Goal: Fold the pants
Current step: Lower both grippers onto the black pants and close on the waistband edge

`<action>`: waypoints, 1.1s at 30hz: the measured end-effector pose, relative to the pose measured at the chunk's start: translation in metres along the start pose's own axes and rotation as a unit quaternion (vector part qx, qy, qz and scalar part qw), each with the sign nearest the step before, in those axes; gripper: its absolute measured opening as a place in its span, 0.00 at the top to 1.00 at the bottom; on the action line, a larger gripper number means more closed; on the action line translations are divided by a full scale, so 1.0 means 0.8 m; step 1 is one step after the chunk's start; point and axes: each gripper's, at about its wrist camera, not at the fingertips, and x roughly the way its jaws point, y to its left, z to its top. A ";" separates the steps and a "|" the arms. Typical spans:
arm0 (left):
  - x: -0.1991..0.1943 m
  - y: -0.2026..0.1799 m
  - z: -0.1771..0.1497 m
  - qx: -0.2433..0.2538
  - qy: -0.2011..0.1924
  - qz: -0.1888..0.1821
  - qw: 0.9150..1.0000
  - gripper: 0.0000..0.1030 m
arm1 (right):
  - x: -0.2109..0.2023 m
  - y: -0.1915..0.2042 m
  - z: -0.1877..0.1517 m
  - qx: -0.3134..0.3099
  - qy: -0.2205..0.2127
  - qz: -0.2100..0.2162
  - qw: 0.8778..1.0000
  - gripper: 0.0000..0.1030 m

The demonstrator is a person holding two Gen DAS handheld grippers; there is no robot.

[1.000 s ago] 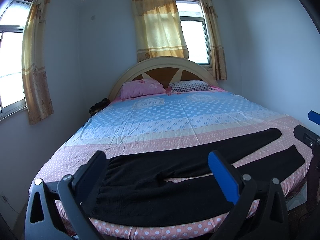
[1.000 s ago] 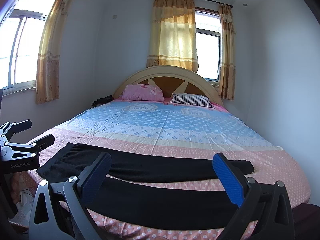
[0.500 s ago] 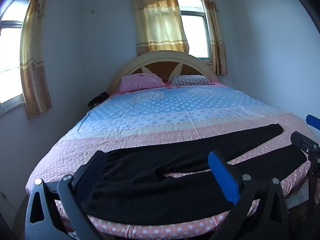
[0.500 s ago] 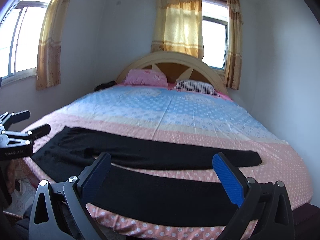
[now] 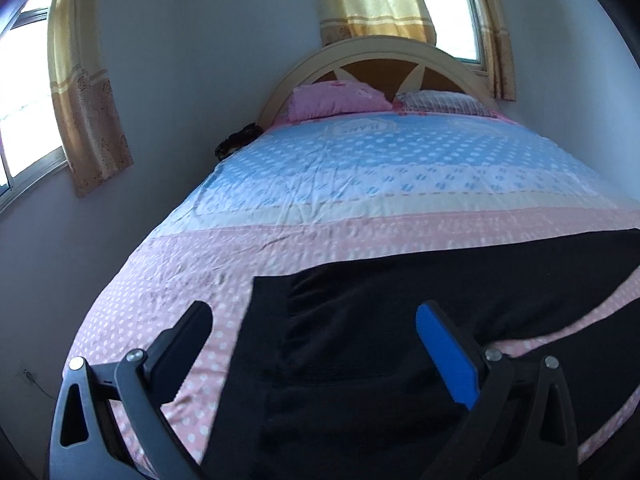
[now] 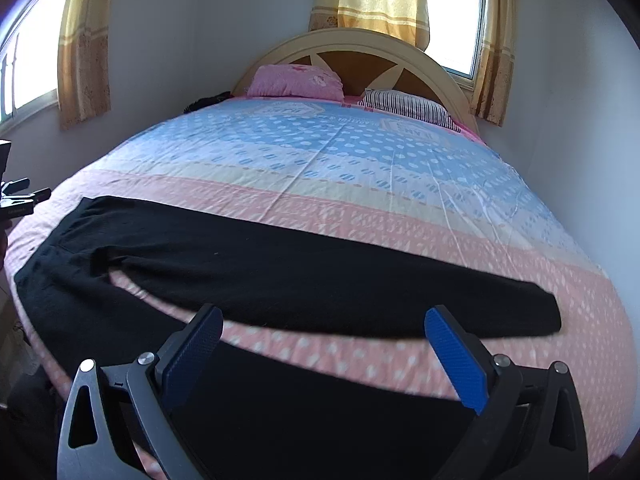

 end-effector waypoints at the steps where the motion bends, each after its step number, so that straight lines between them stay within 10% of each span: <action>1: 0.017 0.014 0.002 0.005 0.003 0.016 1.000 0.00 | 0.008 -0.005 0.007 -0.003 0.004 0.001 1.000 0.01; 8: 0.111 0.076 0.012 0.008 0.047 0.006 0.999 0.19 | 0.089 -0.011 0.060 -0.027 0.042 0.029 0.998 0.24; 33: 0.248 0.085 0.005 0.017 0.139 -0.158 0.977 0.64 | 0.254 -0.020 0.092 -0.035 0.134 0.084 0.987 0.24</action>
